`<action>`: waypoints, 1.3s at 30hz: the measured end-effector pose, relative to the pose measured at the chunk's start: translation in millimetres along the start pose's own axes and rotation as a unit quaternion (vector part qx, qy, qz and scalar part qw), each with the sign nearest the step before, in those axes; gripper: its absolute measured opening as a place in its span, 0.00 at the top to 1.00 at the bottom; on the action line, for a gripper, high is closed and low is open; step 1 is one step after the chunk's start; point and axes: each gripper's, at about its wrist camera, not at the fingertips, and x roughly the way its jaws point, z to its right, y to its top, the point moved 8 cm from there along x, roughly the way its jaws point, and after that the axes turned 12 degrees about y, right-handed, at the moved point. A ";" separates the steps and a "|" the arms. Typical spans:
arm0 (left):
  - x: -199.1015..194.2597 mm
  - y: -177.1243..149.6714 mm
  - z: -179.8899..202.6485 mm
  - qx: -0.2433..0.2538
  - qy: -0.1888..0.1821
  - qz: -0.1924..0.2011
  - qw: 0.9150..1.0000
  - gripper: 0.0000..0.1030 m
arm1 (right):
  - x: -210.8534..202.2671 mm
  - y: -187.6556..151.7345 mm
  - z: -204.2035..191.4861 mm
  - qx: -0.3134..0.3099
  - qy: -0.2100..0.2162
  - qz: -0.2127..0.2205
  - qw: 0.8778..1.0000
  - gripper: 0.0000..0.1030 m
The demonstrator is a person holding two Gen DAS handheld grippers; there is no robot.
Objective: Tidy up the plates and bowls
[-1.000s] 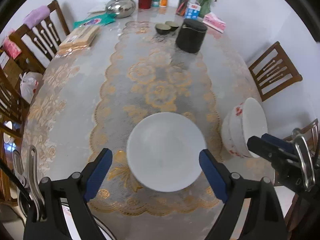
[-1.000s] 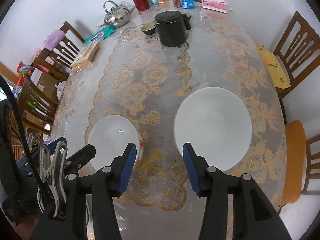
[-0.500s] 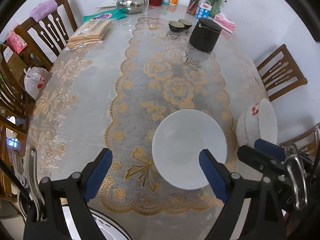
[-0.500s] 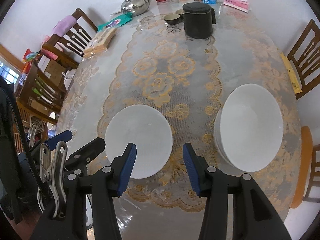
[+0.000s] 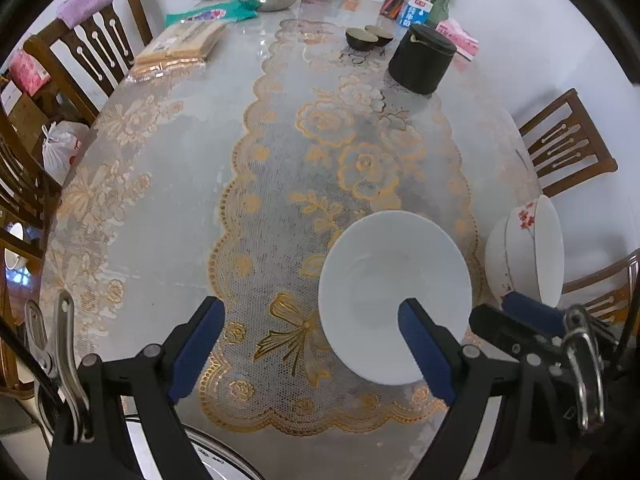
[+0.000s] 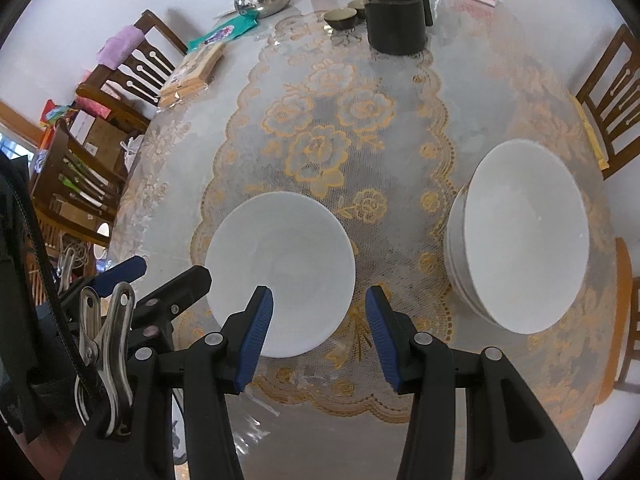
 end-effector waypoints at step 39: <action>82.4 2.1 10.4 0.048 0.000 -0.057 0.997 0.28 | 69.8 -4.4 27.6 0.053 -0.008 -0.044 0.998 0.56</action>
